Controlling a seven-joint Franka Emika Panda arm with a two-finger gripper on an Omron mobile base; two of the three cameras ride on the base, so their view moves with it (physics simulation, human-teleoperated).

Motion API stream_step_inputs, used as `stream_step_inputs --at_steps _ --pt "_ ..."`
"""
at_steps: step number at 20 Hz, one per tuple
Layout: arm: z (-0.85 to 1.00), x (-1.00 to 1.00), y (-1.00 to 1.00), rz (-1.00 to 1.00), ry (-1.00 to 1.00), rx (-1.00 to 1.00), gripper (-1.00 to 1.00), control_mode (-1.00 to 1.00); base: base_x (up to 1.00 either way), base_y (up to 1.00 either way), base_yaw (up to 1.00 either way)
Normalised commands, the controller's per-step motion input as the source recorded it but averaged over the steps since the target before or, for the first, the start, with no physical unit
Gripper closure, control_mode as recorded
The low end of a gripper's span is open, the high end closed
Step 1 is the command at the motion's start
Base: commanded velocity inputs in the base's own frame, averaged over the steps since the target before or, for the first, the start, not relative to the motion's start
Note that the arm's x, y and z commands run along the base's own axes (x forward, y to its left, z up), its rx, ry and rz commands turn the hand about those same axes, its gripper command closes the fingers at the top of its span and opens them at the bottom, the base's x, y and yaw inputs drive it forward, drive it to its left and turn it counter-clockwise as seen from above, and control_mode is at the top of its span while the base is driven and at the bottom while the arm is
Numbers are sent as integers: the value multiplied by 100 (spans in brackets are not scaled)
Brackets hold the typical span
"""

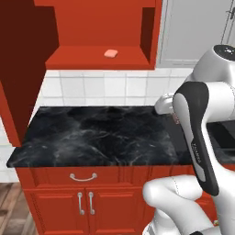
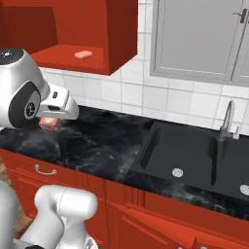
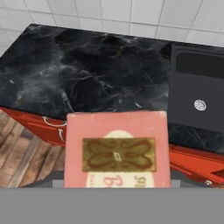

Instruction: Pick up the bar soap and bar soap from the sink, and place them back in the cabinet, and close the cabinet door.

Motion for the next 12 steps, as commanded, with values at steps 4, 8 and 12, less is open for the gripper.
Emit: stream_step_inputs --at_steps 4,8,12 --pt "0 0 0 0 0 0 100 100 0 56 25" --pt "0 0 0 0 0 0 100 100 0 21 14" --pt "0 0 0 0 0 0 100 100 7 4 11"
